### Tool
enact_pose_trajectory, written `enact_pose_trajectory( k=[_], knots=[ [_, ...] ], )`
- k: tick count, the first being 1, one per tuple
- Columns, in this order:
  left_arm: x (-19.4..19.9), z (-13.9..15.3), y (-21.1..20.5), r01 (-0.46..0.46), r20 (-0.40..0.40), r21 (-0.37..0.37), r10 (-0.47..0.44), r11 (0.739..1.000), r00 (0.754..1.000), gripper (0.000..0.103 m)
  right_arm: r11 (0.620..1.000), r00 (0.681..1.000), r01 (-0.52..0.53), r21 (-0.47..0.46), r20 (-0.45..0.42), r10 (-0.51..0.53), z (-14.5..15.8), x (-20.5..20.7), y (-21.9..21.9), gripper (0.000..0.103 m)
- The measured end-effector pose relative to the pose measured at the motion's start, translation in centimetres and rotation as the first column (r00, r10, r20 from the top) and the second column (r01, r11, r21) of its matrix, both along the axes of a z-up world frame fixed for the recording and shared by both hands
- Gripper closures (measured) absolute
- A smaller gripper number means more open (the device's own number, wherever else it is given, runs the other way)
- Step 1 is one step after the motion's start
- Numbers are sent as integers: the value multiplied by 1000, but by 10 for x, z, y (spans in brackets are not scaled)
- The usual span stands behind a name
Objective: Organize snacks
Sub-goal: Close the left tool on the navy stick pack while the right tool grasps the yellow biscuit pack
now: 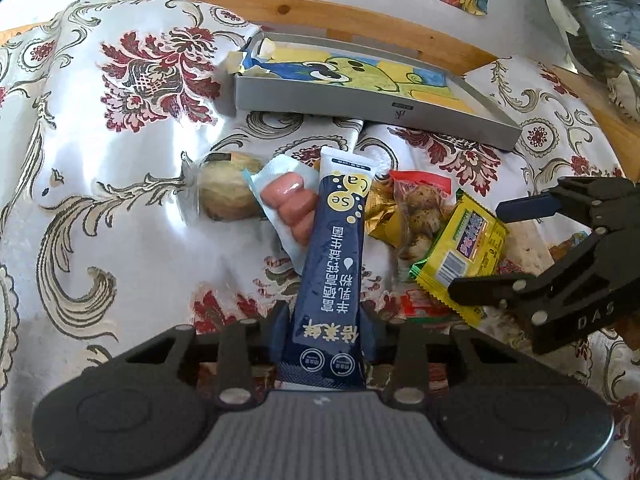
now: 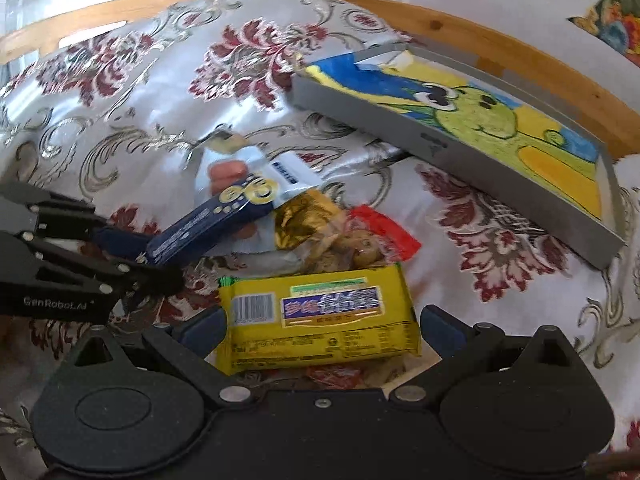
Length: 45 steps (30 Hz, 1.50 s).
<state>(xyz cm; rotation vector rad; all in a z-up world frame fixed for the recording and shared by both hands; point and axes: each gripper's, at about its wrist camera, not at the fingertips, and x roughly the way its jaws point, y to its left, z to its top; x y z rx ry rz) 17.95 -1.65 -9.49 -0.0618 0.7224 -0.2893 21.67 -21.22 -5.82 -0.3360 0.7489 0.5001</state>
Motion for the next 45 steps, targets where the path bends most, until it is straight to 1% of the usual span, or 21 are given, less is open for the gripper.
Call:
enact_pose_trajectory(
  k=[2,5,8,13,19,27,29,32,39,42,45],
  knots=[
    [0,-1,1,-3,-4,-8,3,1000,1000,63,1000,1000,-16,-26,10,16,-2,-2,5,1],
    [1,-1,1,-8,-10,-19,8,1000,1000,63,999,1000,-22,-42,16,23,-5,-3,9,1],
    [0,-1,1,-10,-10,-20,9,1000,1000,63,998,999,-16,-60,28,17,-7,-2,11,1],
    [1,-1,2,-9,-9,-18,8,1000,1000,63,999,1000,10,-42,30,-9,-7,0,11,1],
    [1,-1,2,-7,-8,-16,7,1000,1000,62,996,998,15,-92,54,-10,-11,-3,18,1],
    [9,-3,3,-10,-21,-56,9,998,1000,51,994,998,25,-109,62,-18,-11,-5,21,1],
    [10,-4,2,3,-20,-61,-5,998,1000,43,993,998,26,-113,65,-19,-11,-5,21,1],
    [10,-4,-2,14,-7,-45,-14,999,1000,40,991,997,25,-129,73,-16,-12,-7,24,1],
    [8,-5,-3,9,10,-30,-9,1000,1000,40,990,997,25,-141,80,-14,-14,-7,25,1],
    [7,-6,-3,6,17,-16,-5,1000,1000,44,990,997,27,-141,80,-16,-14,-8,26,1],
    [6,-7,-5,6,26,9,-6,1000,1000,51,990,997,29,-139,78,-19,-14,-7,25,1]
  ],
)
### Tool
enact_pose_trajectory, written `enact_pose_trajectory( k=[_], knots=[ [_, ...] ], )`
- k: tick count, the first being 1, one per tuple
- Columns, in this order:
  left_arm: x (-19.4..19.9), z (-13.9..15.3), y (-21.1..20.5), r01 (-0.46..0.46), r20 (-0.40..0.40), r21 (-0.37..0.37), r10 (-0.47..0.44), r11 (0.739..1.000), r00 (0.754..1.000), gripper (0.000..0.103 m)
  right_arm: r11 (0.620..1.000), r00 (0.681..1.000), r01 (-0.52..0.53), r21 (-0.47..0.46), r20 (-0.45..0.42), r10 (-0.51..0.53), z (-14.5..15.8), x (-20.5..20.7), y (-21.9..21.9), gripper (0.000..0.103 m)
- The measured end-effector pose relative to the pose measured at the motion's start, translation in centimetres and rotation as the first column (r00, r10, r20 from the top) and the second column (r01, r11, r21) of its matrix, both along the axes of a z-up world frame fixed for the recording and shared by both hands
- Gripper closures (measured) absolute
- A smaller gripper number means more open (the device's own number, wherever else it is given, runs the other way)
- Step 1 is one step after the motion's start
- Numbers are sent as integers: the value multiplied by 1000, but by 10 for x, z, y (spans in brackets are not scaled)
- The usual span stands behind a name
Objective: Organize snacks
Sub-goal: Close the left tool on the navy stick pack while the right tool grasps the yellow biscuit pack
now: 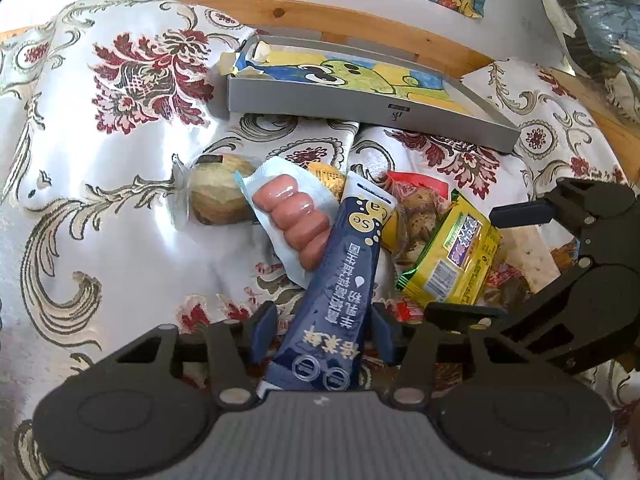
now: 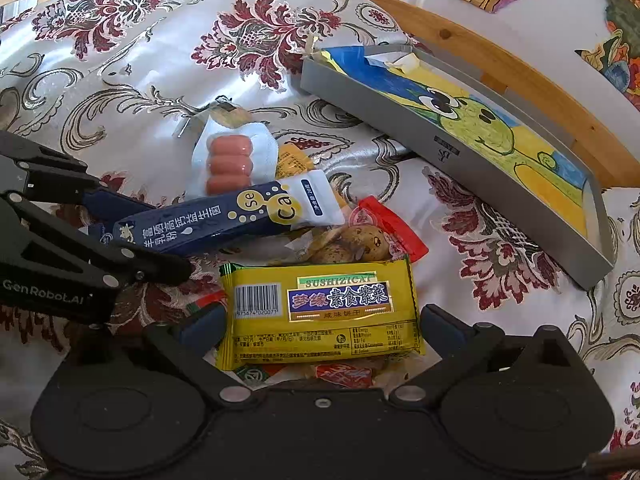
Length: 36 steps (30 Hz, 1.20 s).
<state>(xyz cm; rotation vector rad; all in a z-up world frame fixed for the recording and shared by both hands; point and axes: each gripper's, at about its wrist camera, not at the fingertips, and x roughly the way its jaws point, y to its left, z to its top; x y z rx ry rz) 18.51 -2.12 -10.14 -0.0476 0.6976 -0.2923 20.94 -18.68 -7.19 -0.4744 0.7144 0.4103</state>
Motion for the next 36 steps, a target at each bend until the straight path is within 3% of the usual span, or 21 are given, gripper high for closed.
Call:
enact_pose_trajectory(
  k=[13,25,36],
  knots=[
    [-7,1,-4,4,54,57,-7,998,999,64,1000,1000,-2,-1,1,2,-1,0,0,1],
    [-13,3,-3,6,93,38,-9,999,996,74,1000,1000,-2,-1,4,2,0,0,1,1],
    [-17,6,0,1,126,3,-2,1000,992,75,999,999,36,31,-7,-36,0,3,-3,14]
  ],
)
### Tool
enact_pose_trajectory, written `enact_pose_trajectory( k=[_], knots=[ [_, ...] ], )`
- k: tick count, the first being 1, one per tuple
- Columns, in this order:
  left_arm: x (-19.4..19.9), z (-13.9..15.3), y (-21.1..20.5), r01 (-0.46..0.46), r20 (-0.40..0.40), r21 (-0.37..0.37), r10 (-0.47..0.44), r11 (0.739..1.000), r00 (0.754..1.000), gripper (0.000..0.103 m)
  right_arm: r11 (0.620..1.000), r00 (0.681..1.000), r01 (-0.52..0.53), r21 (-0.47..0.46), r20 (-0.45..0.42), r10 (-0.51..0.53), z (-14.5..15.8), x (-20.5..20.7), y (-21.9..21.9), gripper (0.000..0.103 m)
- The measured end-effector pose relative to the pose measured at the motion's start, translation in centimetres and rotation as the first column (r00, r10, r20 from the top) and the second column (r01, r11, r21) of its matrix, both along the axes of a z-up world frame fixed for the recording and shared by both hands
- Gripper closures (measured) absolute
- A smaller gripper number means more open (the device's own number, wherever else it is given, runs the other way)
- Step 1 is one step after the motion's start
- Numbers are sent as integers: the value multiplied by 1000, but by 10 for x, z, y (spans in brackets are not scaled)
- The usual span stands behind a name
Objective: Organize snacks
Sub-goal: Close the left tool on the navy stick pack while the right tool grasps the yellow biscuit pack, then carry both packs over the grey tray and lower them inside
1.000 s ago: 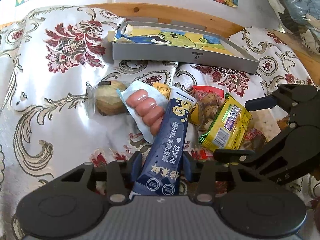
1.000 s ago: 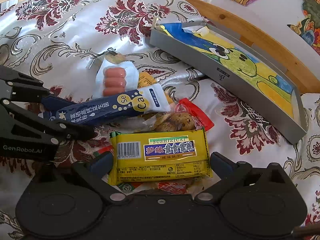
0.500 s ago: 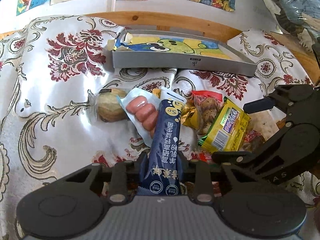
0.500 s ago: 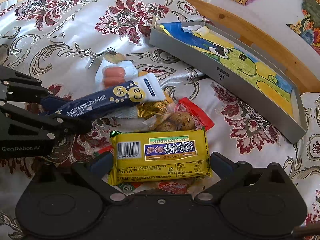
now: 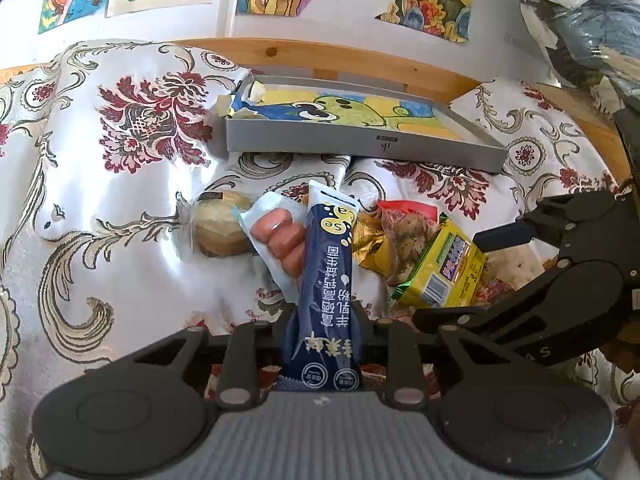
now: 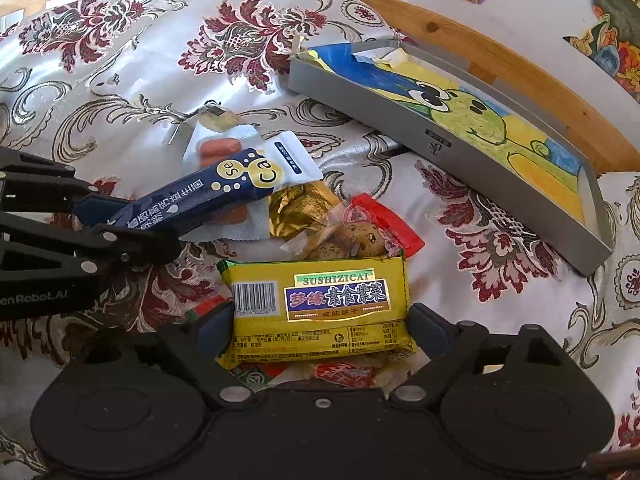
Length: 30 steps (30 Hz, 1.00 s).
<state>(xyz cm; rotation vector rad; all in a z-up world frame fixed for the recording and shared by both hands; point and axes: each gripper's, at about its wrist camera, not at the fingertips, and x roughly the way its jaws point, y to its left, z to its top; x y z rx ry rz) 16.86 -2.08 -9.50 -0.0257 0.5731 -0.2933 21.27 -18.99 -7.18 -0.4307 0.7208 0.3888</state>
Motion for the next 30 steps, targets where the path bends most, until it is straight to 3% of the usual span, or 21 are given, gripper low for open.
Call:
enact_pose_trajectory(
  k=[20,30],
  knots=[
    [1,4,0,-33,34,-22,34,999,999,75,1000,998,21,1,60,-21,10,-8,0,25],
    [3,17,-2,-83,62,-30,85,996,994,74,998,981,30,-52,193,-19,22,-16,1,25]
  ],
)
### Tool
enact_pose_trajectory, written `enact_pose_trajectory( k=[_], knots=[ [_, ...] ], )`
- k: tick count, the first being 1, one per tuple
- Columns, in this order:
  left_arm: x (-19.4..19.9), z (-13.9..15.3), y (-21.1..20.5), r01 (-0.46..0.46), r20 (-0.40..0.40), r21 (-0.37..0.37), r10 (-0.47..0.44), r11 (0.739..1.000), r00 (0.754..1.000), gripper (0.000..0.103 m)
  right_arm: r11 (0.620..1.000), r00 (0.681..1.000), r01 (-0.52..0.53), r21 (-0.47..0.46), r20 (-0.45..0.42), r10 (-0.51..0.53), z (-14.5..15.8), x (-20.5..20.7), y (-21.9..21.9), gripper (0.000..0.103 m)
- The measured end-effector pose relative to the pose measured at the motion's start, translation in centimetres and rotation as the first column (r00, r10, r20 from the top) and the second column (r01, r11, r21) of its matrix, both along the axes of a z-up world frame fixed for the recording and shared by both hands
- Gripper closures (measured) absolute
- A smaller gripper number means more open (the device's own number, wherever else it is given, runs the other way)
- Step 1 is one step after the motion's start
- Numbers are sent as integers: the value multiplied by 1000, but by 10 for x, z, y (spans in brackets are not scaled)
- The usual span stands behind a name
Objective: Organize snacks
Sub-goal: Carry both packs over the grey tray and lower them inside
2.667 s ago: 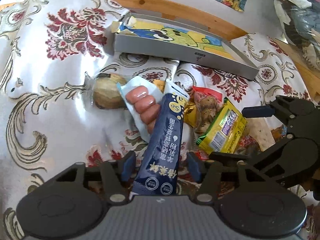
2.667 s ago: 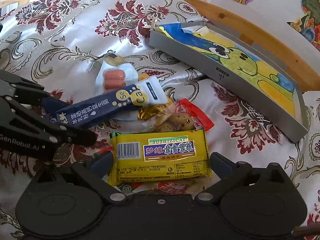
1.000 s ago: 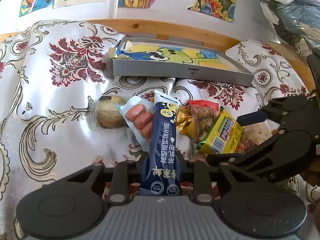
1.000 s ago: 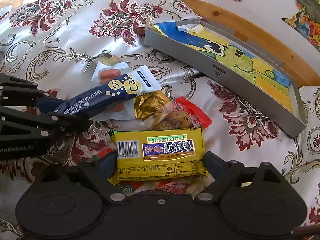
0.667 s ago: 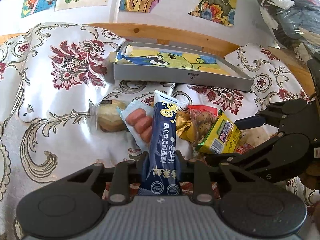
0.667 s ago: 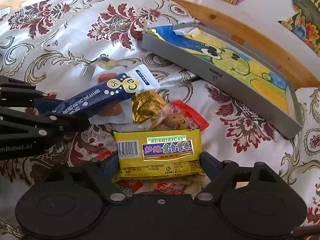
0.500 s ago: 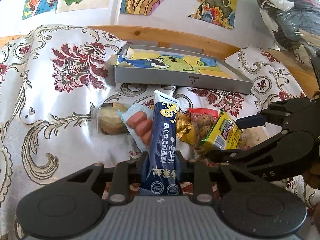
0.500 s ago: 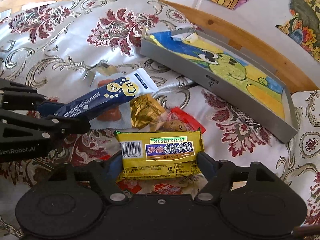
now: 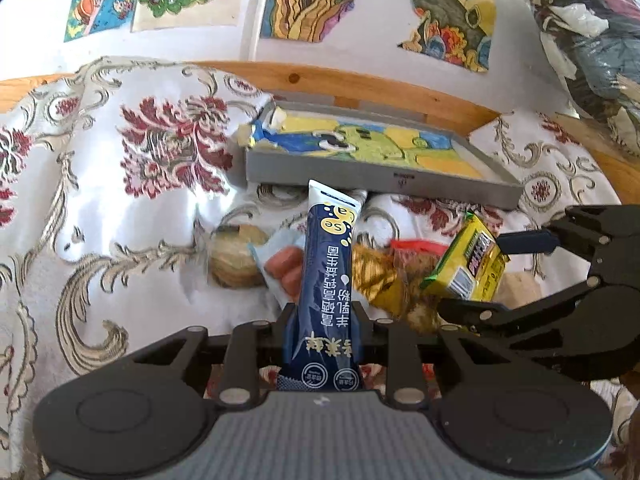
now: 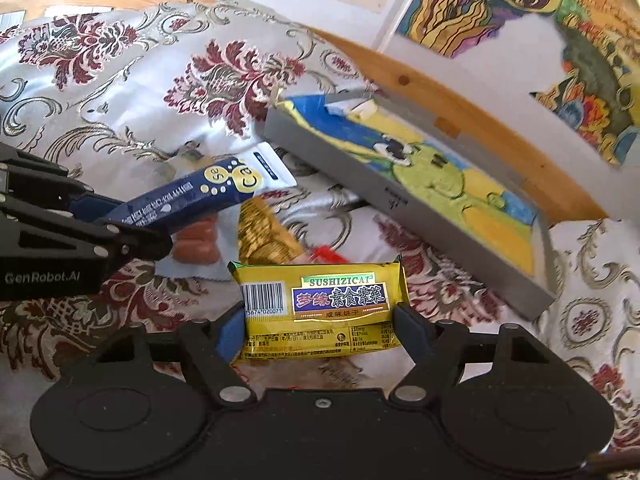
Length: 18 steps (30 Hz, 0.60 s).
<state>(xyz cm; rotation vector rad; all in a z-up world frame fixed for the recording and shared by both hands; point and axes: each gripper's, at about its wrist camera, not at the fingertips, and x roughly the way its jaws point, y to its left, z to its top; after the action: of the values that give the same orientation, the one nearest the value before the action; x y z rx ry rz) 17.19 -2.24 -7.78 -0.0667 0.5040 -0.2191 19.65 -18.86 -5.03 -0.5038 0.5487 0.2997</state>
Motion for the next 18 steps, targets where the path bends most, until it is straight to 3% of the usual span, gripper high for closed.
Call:
enact_pose_trajectory(
  k=[9,18],
  knots=[
    [1,27,-13,-23,61,22,22,999,998,74,999,994,46,1,102,-45,19,2,-12,25],
    [44,59,-41,-26,107,40,22,999,994,74,994,974,103,43,200,-109,40,39,-34,25]
  ],
)
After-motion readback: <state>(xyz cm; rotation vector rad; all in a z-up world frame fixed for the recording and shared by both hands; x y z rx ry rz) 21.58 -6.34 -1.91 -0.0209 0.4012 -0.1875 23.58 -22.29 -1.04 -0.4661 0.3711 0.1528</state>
